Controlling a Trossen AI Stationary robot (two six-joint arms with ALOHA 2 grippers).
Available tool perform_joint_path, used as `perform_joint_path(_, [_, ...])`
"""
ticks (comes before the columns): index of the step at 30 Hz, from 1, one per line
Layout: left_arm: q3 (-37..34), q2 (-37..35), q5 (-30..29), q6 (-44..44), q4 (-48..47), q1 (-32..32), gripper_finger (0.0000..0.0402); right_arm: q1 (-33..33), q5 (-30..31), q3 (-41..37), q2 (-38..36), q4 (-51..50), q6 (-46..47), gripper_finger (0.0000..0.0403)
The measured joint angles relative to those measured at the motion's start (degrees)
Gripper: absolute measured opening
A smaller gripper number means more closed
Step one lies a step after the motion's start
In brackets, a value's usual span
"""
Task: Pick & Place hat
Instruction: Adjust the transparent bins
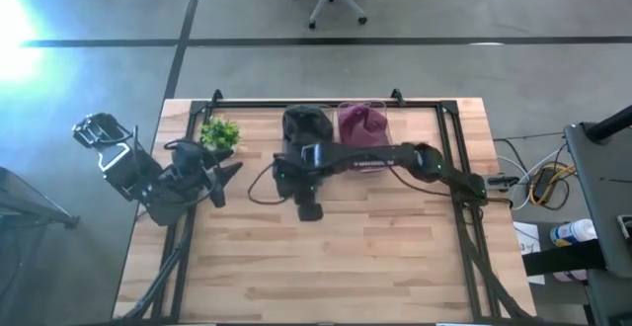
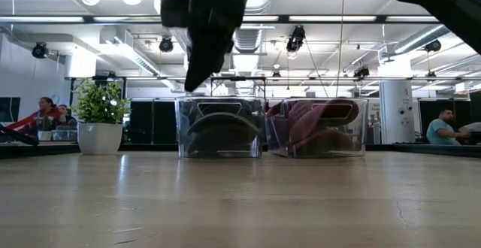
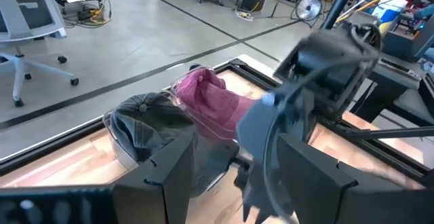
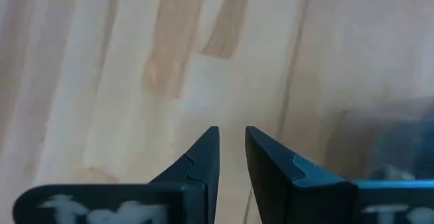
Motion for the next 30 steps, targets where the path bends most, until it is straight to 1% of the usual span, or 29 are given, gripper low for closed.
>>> perform_joint_path(1, [-0.3, 0.0, 0.0, 0.0, 0.1, 0.0, 0.0202, 0.3, 1.1, -0.9, 0.3, 1.2, 0.3, 0.0068])
perform_joint_path(2, [-0.7, 0.0, 0.0, -0.1, 0.0, 0.0, 0.0202, 0.5, 3.5, -1.8, 0.6, 2.6, 1.2, 0.0068])
perform_joint_path(6, [-2.4, 0.0, 0.1, -2.0, 0.0, 0.0, 0.0202, -0.1, 16.9, -5.0, 1.1, 5.6, 6.0, 0.0068])
perform_joint_path(7, [-2.7, 0.0, 0.2, -2.8, 0.0, 0.0, 0.0202, -0.5, 19.2, -5.6, 1.1, 5.4, 7.5, 0.0068])
perform_joint_path(8, [-3.0, 0.0, 0.6, -3.3, 0.0, 0.0, 0.0202, -1.1, 19.8, -6.3, 1.1, 5.2, 8.6, 0.0068])
perform_joint_path(9, [-3.1, 0.0, 1.3, -3.5, 0.0, 0.0, 0.0202, -1.6, 19.9, -7.2, 1.0, 5.1, 9.5, 0.0068])
perform_joint_path(10, [-3.2, 0.0, 2.0, -3.5, 0.0, 0.0, 0.0202, -2.2, 18.3, -8.0, 0.8, 4.9, 9.9, 0.0068])
perform_joint_path(13, [-3.5, 0.0, 2.6, -3.6, 0.0, 0.0, 0.0202, -2.8, 10.2, -9.5, -0.3, 4.7, 8.0, 0.0068])
perform_joint_path(16, [-3.5, 0.0, 2.6, -3.1, 0.0, 0.0, 0.0202, -1.5, 0.4, -10.1, -3.9, 4.7, 6.6, 0.0068])
perform_joint_path(17, [-3.5, 0.0, 2.6, -3.0, 0.0, 0.0, 0.0202, -0.9, -1.1, -10.7, -5.4, 4.0, 6.2, 0.0068])
perform_joint_path(18, [-3.5, 0.0, 2.6, -2.9, 0.0, 0.0, 0.0202, -0.4, -0.5, -11.6, -6.7, 2.5, 6.1, 0.0068])
perform_joint_path(21, [-3.5, 0.0, 2.6, -2.8, 0.0, 0.0, 0.0202, 0.5, 8.5, -16.9, -10.9, -4.1, 8.0, 0.0068])
perform_joint_path(22, [-3.5, 0.0, 2.6, -2.8, 0.0, 0.0, 0.0202, 0.3, 10.1, -19.5, -12.8, -4.7, 9.7, 0.0068])
perform_joint_path(24, [-3.5, 0.0, 2.6, -2.8, 0.0, 0.0, 0.0202, -0.1, 10.8, -25.3, -18.1, -4.2, 13.4, 0.0068])
perform_joint_path(27, [-3.5, 0.0, 2.6, -2.8, 0.0, 0.0, 0.0202, 0.1, 12.9, -34.1, -28.5, -1.5, 19.5, 0.0068])
perform_joint_path(30, [-3.5, 0.0, 2.5, -2.8, 0.0, 0.0, 0.0202, 0.4, 13.1, -43.2, -37.5, -0.8, 25.1, 0.0068])
